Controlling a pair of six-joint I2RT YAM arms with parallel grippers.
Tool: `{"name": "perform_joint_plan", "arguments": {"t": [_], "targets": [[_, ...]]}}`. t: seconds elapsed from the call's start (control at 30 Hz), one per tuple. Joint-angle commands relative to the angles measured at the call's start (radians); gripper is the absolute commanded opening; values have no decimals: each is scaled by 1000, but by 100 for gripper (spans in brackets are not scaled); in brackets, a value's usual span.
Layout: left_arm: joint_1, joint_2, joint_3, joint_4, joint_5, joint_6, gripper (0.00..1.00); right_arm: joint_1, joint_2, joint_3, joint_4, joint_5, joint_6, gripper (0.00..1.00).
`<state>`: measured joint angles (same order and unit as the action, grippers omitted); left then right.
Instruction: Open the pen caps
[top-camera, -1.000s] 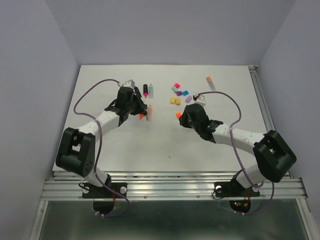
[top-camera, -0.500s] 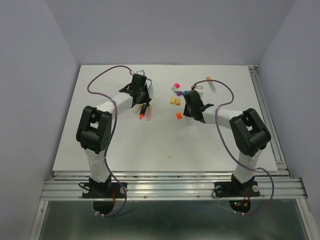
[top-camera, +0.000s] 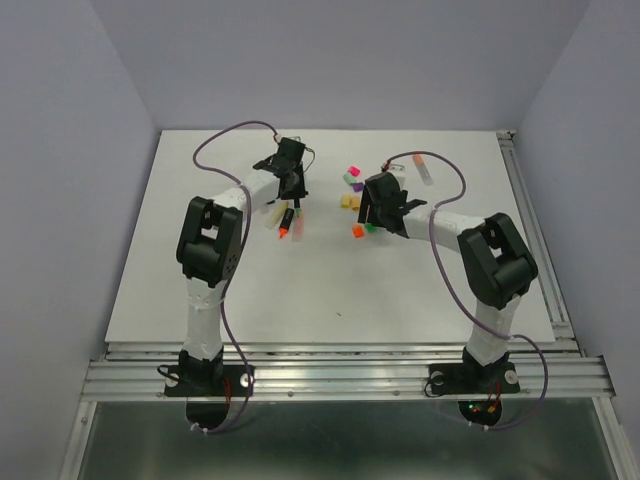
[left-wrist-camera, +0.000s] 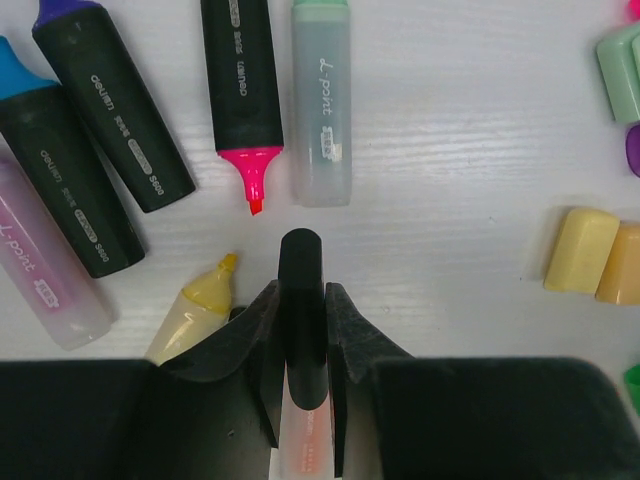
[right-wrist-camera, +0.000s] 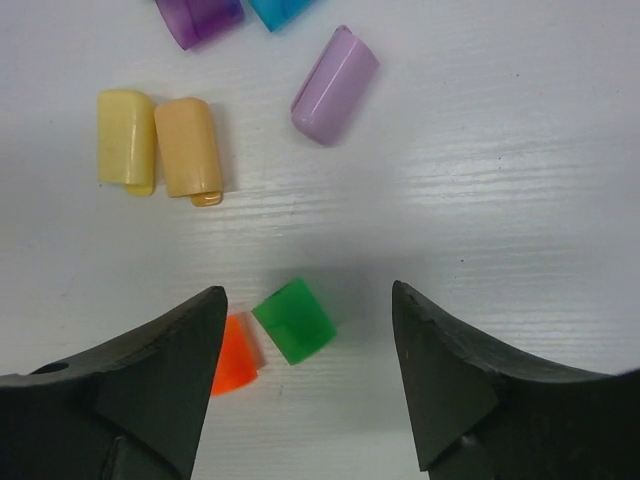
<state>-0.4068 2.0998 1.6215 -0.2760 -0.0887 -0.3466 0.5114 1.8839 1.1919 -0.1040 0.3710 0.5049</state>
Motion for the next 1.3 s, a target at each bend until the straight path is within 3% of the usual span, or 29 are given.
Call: {"name": "perform_joint_plan", "arguments": {"t": [0.0,0.1,0.13,0.2,0.23,0.43,0.63,0.73,0.83,0.87,1.1,1.27], "targets": [[-4,22,90,-80,-48,29,0,-7,-20,64,-17,37,-8,75],[-4,31,104,-100,-63,34,0,-20,-51,77,-30,54,9,86],[-4,31,106,-100,-63,38,0,-27,-58,80,-28,54,15,93],[-3,37,118,-114,-54,41,7,-51,-74,97,-28,54,24,100],[-3,45,130,-123,-51,43,15,-71,-74,118,-37,57,30,100],[-4,25,133,-127,-37,38,33,-165,-43,218,-42,46,-57,100],[-12,-41,118,-111,-2,43,62,-263,69,353,-28,16,-209,100],[-20,-96,100,-94,12,35,65,-298,164,466,-60,32,-242,100],[-39,-184,45,-52,52,35,87,-326,239,546,-51,-18,-321,100],[-52,-214,-3,-36,67,35,99,-338,297,616,-56,-29,-330,100],[-72,-499,-291,187,207,9,99,-369,533,917,-114,-112,-399,100],[-73,-609,-438,225,195,-9,99,-379,613,982,-85,-101,-445,100]]}}
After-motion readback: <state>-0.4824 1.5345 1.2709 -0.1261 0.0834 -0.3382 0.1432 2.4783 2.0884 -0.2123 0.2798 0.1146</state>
